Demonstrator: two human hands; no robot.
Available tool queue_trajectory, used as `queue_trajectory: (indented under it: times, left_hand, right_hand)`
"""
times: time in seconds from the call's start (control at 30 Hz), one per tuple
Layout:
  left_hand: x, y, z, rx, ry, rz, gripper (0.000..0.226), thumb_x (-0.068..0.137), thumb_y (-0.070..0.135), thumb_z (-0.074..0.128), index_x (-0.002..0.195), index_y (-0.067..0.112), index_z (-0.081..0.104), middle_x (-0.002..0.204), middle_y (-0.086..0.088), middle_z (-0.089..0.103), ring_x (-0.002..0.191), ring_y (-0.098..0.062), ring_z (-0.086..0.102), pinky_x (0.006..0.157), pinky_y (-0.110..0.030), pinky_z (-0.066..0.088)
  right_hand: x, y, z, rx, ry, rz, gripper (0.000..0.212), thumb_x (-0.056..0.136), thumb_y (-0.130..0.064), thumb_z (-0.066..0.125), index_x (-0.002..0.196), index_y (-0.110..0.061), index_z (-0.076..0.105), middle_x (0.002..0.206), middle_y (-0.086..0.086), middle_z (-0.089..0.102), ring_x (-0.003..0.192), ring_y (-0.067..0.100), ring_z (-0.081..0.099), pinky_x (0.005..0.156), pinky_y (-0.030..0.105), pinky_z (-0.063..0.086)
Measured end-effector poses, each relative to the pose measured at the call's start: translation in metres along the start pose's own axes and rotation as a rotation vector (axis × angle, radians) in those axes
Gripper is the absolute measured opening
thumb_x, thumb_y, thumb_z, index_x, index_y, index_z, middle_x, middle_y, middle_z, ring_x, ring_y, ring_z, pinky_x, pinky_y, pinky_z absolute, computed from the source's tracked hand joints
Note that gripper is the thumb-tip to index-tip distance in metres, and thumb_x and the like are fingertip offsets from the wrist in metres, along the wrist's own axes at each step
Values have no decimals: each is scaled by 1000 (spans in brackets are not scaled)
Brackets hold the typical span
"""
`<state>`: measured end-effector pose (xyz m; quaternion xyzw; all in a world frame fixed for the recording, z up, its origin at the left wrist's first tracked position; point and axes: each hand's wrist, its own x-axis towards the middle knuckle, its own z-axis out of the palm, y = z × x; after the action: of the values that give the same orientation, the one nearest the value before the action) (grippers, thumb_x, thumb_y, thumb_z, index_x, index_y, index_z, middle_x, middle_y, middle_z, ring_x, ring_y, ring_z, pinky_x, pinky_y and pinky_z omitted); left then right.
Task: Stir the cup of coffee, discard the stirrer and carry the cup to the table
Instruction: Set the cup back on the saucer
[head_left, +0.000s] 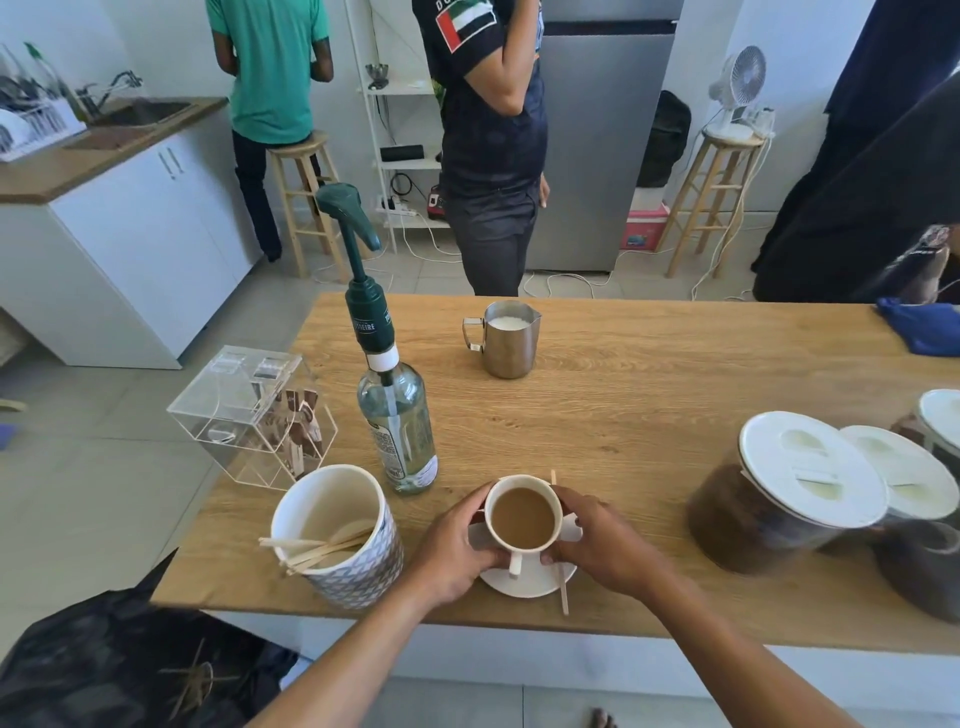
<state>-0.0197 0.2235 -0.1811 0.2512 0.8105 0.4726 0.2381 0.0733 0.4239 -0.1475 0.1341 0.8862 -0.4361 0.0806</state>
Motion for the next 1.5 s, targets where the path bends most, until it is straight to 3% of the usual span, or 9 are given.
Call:
queue_trajectory:
  times: [0.23, 0.43, 0.6, 0.73, 0.87, 1.03, 1.17, 1.3, 1.5]
  left_hand:
    - [-2, -1, 1, -20, -7, -4, 87, 68, 18, 89, 142, 36, 45, 134, 23, 56, 118, 18, 48, 96, -5, 37]
    - [-5, 0, 1, -13, -3, 8, 83, 70, 19, 88, 138, 38, 45, 131, 25, 55, 117, 19, 47, 92, -1, 35]
    - [-10, -5, -3, 40, 4, 19, 86, 73, 30, 86, 145, 34, 40, 142, 22, 48, 131, 9, 41, 108, -15, 33]
    - [-19, -17, -11, 247, 47, 59, 71, 89, 26, 66, 151, 27, 32, 154, 13, 35, 141, 0, 28, 118, -26, 25]
    - [-24, -26, -9, 420, 120, 141, 60, 100, 36, 49, 153, 22, 26, 160, 9, 22, 146, -1, 11, 119, -21, 12]
    - [-26, -41, 6, 525, 195, 170, 69, 98, 59, 15, 157, 22, 14, 160, 16, 2, 146, 6, -11, 120, -20, -1]
    - [-30, -49, 13, 627, 235, 182, 72, 100, 59, 9, 156, 15, 20, 162, 7, 13, 149, -4, 1, 122, -29, 4]
    - [-29, -50, 15, 696, 252, 172, 70, 102, 56, 13, 154, 10, 28, 160, -2, 29, 150, -14, 18, 121, -36, 11]
    - [-28, -48, 16, 722, 257, 170, 67, 102, 54, 19, 152, 11, 33, 159, -2, 33, 149, -14, 20, 121, -38, 15]
  right_hand:
    - [-6, -5, -3, 5, -5, -22, 73, 76, -22, 82, 122, -59, 39, 121, -11, 50, 112, 8, 41, 89, 29, 35]
    - [-8, -5, -2, -16, -17, -41, 72, 77, -26, 81, 130, -53, 40, 121, -18, 47, 116, 8, 43, 92, 29, 35]
    - [-9, 3, -2, -13, -18, -7, 73, 78, -32, 79, 138, -44, 40, 132, -14, 47, 123, 7, 39, 100, 31, 37]
    - [-9, 16, -4, 6, 14, 31, 74, 79, -28, 77, 144, -27, 42, 142, -8, 50, 132, 13, 45, 109, 36, 41]
    - [-9, 23, -4, 84, 95, 71, 43, 91, -11, 64, 132, -20, 53, 118, -17, 57, 112, 5, 58, 78, 5, 46]
    - [-9, 31, 2, 147, 185, 142, 32, 96, -16, 58, 128, -19, 57, 118, -9, 61, 112, 8, 57, 91, 20, 43]
    - [-7, 34, 6, 165, 190, 173, 28, 96, -16, 57, 123, -18, 61, 117, -8, 66, 112, 9, 59, 93, 22, 43]
    - [0, 34, 8, 154, 221, 194, 22, 95, -17, 57, 116, -18, 64, 110, -7, 67, 106, 9, 61, 84, 20, 42]
    - [19, 30, 7, 122, 244, 234, 23, 97, -24, 55, 117, -15, 64, 106, -4, 63, 98, 12, 57, 78, 22, 40]
